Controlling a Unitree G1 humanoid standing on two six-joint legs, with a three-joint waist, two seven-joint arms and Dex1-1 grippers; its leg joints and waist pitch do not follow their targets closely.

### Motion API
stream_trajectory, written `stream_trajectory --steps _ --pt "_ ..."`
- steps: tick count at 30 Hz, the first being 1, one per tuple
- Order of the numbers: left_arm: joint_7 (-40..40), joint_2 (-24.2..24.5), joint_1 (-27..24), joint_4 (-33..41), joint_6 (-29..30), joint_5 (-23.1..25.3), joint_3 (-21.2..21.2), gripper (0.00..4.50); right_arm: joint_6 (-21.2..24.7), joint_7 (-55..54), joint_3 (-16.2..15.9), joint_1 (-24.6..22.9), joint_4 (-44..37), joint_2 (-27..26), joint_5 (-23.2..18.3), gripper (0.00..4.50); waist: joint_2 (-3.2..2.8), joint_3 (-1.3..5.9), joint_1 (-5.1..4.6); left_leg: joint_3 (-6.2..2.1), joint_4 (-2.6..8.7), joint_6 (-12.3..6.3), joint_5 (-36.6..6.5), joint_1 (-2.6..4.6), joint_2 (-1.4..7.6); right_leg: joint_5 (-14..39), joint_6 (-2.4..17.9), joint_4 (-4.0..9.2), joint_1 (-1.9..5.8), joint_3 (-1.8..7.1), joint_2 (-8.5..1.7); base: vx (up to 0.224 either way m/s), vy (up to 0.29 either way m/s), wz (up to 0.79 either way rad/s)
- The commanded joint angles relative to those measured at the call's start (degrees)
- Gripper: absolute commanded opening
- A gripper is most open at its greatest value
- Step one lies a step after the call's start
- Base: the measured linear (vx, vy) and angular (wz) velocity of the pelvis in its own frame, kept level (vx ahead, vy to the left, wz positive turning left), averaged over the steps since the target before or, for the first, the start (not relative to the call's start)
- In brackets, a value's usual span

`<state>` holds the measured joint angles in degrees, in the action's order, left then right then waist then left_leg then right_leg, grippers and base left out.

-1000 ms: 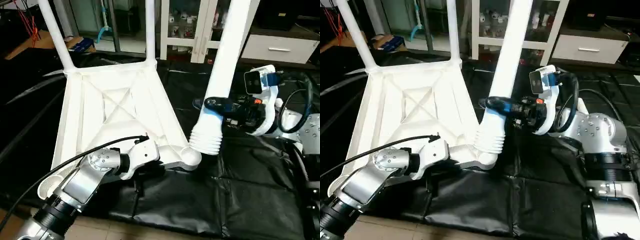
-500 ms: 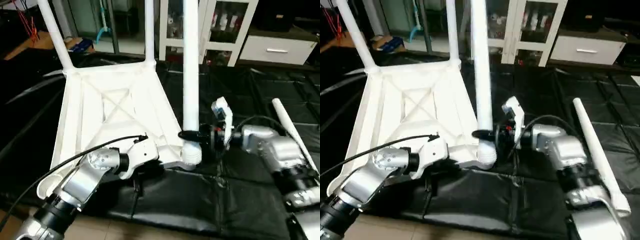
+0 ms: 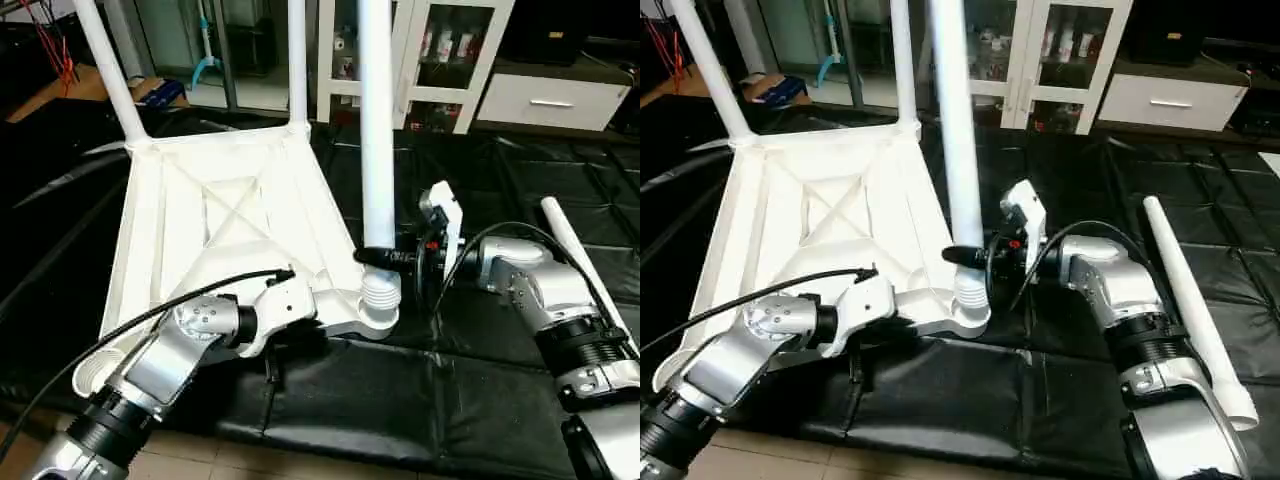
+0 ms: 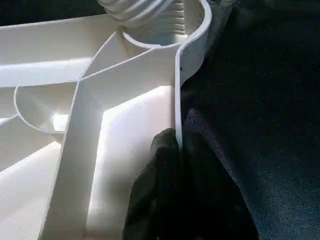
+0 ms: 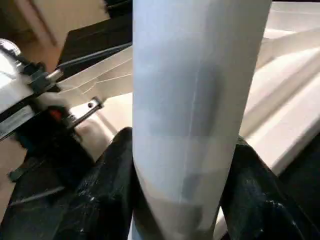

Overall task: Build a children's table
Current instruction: Insert table leg to table base

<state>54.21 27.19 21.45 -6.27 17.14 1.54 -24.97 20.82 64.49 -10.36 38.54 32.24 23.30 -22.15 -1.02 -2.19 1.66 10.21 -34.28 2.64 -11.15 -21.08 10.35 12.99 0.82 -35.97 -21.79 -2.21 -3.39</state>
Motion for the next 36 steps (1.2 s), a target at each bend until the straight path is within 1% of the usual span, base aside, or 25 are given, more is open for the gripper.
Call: stream_trajectory --steps 1,4,5,6,7,9,11,12,13,15,16,19,21,23,24,27,28,30,32,36 --pt "0.2 1.6 -1.2 -2.0 1.4 2.3 -1.2 0.01 0.8 2.0 -2.1 -0.4 1.0 0.9 2.0 1.84 0.31 3.25 0.26 -0.77 3.33 -4.16 -5.1 0.44 2.75 -2.7 16.3 3.52 2.61 2.24 -4.25 0.000 0.000 0.00" --pt "0.2 1.6 -1.4 -1.9 1.5 2.3 -1.2 0.01 1.6 5.0 -3.2 -0.9 -0.2 1.9 2.2 1.84 0.23 3.22 0.29 -0.78 3.31 -4.25 -5.6 0.41 2.76 -2.2 16.4 3.59 2.63 2.17 -4.14 0.000 0.000 0.00" --pt "0.3 1.6 -1.4 -1.9 1.5 2.3 -1.2 0.01 1.7 6.0 -4.0 -1.1 -0.7 2.3 2.6 1.84 0.23 3.27 0.32 -0.81 3.31 -4.24 -5.5 0.41 2.85 -2.5 16.3 3.55 2.65 2.24 -4.26 0.000 0.000 0.00" --pt "0.3 1.5 -1.4 -1.9 1.5 2.3 -1.2 0.01 1.7 6.2 -4.0 -1.1 -0.7 2.4 2.8 1.84 0.28 3.35 0.37 -0.83 3.29 -4.28 -5.3 0.53 2.87 -2.8 16.4 3.49 2.65 2.19 -4.18 0.000 0.000 0.00" --pt "0.2 1.4 -1.3 -2.0 1.5 2.3 -1.3 0.01 0.8 6.3 -4.5 -1.0 -0.4 2.5 3.9 1.84 0.28 3.27 0.41 -0.75 3.25 -4.44 -5.3 0.54 2.83 -2.9 16.5 3.50 2.53 2.22 -4.16 0.000 0.000 0.00" --pt "0.2 1.4 -1.2 -2.1 1.5 2.3 -1.3 0.01 -0.7 6.1 -5.0 -0.8 0.2 2.5 5.3 1.84 0.31 3.27 0.39 -0.77 3.28 -4.26 -5.6 0.48 2.82 -2.3 16.5 3.55 2.53 2.19 -4.24 0.000 0.000 0.00" --pt "0.2 1.3 -1.1 -2.2 1.4 2.3 -1.3 0.01 -3.2 4.5 -5.1 -0.2 1.8 1.9 7.0 1.84 0.35 3.22 0.36 -0.80 3.35 -3.78 -6.2 0.52 2.87 -1.0 16.3 3.64 2.45 2.21 -4.29 0.000 0.000 0.00" --pt "0.2 1.3 -1.1 -2.2 1.4 2.3 -1.3 0.01 -3.8 4.2 -5.1 -0.1 2.2 1.7 7.3 1.84 0.30 3.20 0.32 -0.80 3.37 -3.64 -6.4 0.50 2.87 -0.8 16.3 3.66 2.43 2.22 -4.30 0.000 0.000 0.00" --pt "0.1 1.2 -0.9 -2.3 1.4 2.2 -1.1 0.01 -5.4 3.5 -5.3 0.3 3.2 0.8 7.9 1.84 0.27 3.23 0.26 -0.82 3.38 -3.42 -6.8 0.56 2.88 -0.5 16.3 3.65 2.37 2.22 -4.30 0.000 0.000 0.00" --pt "0.0 1.2 -0.8 -2.4 1.4 2.2 -1.1 0.01 -5.7 3.5 -5.4 0.4 3.4 0.5 8.0 1.84 0.23 3.19 0.21 -0.82 3.43 -3.18 -7.2 0.59 2.85 -0.2 16.3 3.72 2.37 2.26 -4.28 0.000 0.000 0.00" --pt "0.0 1.2 -0.7 -2.4 1.4 2.2 -1.0 0.01 -6.1 3.7 -5.5 0.4 3.4 0.2 8.2 1.84 0.37 3.22 0.22 -0.83 3.45 -3.21 -7.0 0.60 2.85 -0.6 16.2 3.67 2.45 2.24 -4.20 0.000 0.000 0.00" --pt "0.0 1.2 -0.6 -2.4 1.5 2.3 -1.1 0.01 -7.3 4.6 -6.7 0.4 3.6 -0.5 9.3 1.84 0.34 3.16 0.17 -0.87 3.49 -3.18 -7.4 0.49 2.85 -0.2 16.0 3.69 2.45 2.27 -4.28 0.000 0.000 0.00" --pt "0.0 1.3 -0.6 -2.4 1.5 2.3 -1.1 0.01 -8.2 5.3 -7.3 0.6 4.3 -0.8 10.1 1.84 0.45 3.08 0.04 -0.87 3.51 -3.06 -8.2 0.58 2.86 1.2 15.8 3.86 2.32 2.26 -4.27 0.000 0.000 0.00" --pt "0.0 1.4 -0.8 -2.2 1.5 2.2 -1.0 0.01 -8.1 5.7 -7.0 0.6 4.8 -1.2 10.0 1.84 0.33 3.10 0.08 -0.88 3.51 -3.00 -8.1 0.56 2.89 1.7 15.7 3.88 2.34 2.31 -4.34 0.000 0.000 0.00" --pt "0.0 1.5 -0.9 -2.1 1.6 2.2 -1.0 0.01 -8.2 5.7 -6.9 0.6 5.1 -1.3 10.1 1.84 0.46 3.11 0.07 -0.88 3.53 -3.00 -8.0 0.56 2.92 1.5 15.7 3.85 2.35 2.31 -4.32 0.000 0.000 0.00" --pt "-0.1 1.6 -1.2 -1.8 1.7 2.2 -0.9 0.01 -8.8 4.5 -6.3 0.3 6.2 -1.5 10.0 1.84 0.40 3.21 0.02 -0.91 3.52 -3.23 -7.2 0.55 2.89 -0.1 15.8 3.68 2.36 2.28 -4.28 0.000 0.000 0.00" --pt "-0.1 1.7 -1.3 -1.7 1.8 2.2 -1.0 0.01 -8.7 3.3 -5.2 0.0 7.0 -1.9 9.5 1.84 0.36 3.18 -0.01 -0.92 3.55 -3.18 -7.6 0.59 2.90 -0.1 15.9 3.72 2.32 2.26 -4.25 0.000 0.000 0.00" --pt "0.0 1.7 -1.4 -1.7 1.8 2.1 -0.9 0.01 -8.5 2.6 -4.4 -0.2 7.6 -2.2 9.1 1.84 0.38 3.16 -0.10 -0.94 3.65 -2.73 -8.6 0.61 2.91 0.8 15.9 3.84 2.29 2.29 -4.27 0.000 0.000 0.00" --pt "0.0 1.6 -1.5 -1.6 1.8 2.2 -0.9 0.01 -8.3 0.9 -2.1 -0.8 9.1 -2.7 8.0 1.84 0.41 3.17 -0.21 -0.98 3.76 -2.03 -9.8 0.64 2.92 1.7 15.7 3.94 2.31 2.30 -4.26 0.000 0.000 0.00" --pt "0.1 1.6 -1.4 -1.7 1.8 2.2 -0.9 0.01 -8.8 -0.4 -0.3 -2.3 9.7 -2.7 7.3 1.84 0.28 3.16 -0.38 -1.04 3.91 -1.34 -11.1 0.78 2.97 2.2 15.5 4.06 2.21 2.28 -4.21 0.000 0.000 0.00"
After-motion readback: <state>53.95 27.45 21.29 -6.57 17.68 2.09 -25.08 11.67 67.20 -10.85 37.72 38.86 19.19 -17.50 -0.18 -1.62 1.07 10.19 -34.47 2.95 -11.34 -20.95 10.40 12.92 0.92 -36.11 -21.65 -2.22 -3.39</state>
